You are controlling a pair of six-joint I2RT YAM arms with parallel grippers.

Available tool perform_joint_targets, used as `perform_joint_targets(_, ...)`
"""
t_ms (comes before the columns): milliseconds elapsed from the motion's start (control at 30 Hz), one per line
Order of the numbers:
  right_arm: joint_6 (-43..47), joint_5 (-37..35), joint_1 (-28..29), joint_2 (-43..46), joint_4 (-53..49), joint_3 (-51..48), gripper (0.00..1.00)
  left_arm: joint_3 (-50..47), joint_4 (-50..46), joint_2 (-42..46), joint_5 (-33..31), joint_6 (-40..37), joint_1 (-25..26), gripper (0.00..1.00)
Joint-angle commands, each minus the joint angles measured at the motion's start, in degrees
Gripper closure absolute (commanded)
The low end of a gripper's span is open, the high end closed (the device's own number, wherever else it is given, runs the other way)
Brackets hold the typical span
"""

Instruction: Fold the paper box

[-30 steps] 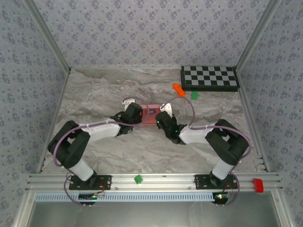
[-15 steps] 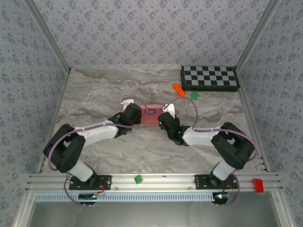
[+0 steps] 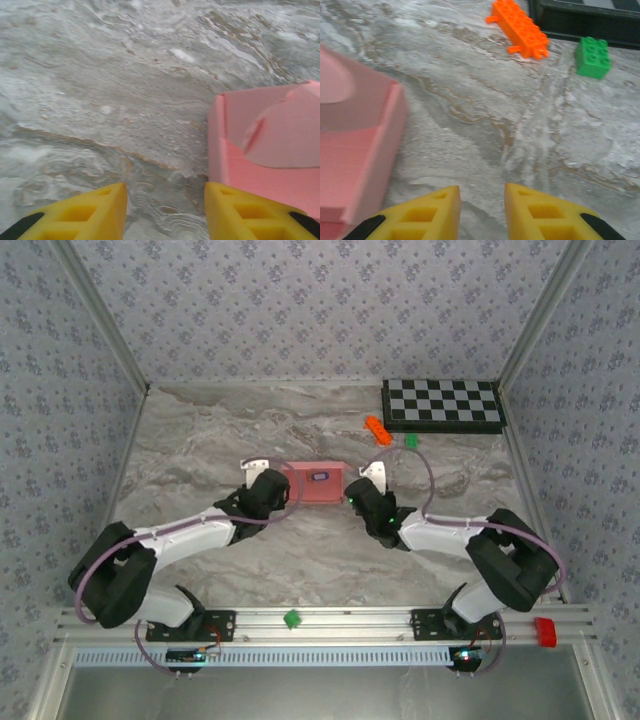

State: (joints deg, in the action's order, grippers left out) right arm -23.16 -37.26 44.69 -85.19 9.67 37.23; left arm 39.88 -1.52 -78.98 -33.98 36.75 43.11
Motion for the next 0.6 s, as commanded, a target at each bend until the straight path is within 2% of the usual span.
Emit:
perform_joint_targets(0, -2.2, 1.2, -3.2, 1.9, -8.3, 3.3, 0.69, 0.4, -5.6, 2.4, -6.3, 1.4, -1.4, 0.55)
perform_joint_targets(100, -2.2, 5.7, -6.7, 2.4, -12.0, 6.4, 0.69, 2.5, -8.1, 2.8, -5.9, 1.6, -4.6, 0.55)
perform_joint_targets(167, -1.6, 9.1, -8.7, 2.5, -14.1, 8.7, 0.69, 4.2, -8.0, 3.0, -3.0, 0.4, -7.1, 0.53)
perform_joint_targets(333, 0.1, 23.2, -14.9, 2.1, -19.0, 16.8, 0.67, 11.7, -7.7, 0.9, 9.7, -4.3, -13.1, 0.5)
perform_joint_targets(567, 4.2, 39.7, -17.6, -3.1, -25.0, 30.1, 0.65, 24.0, -12.1, -6.0, 26.1, -7.2, -16.7, 0.49)
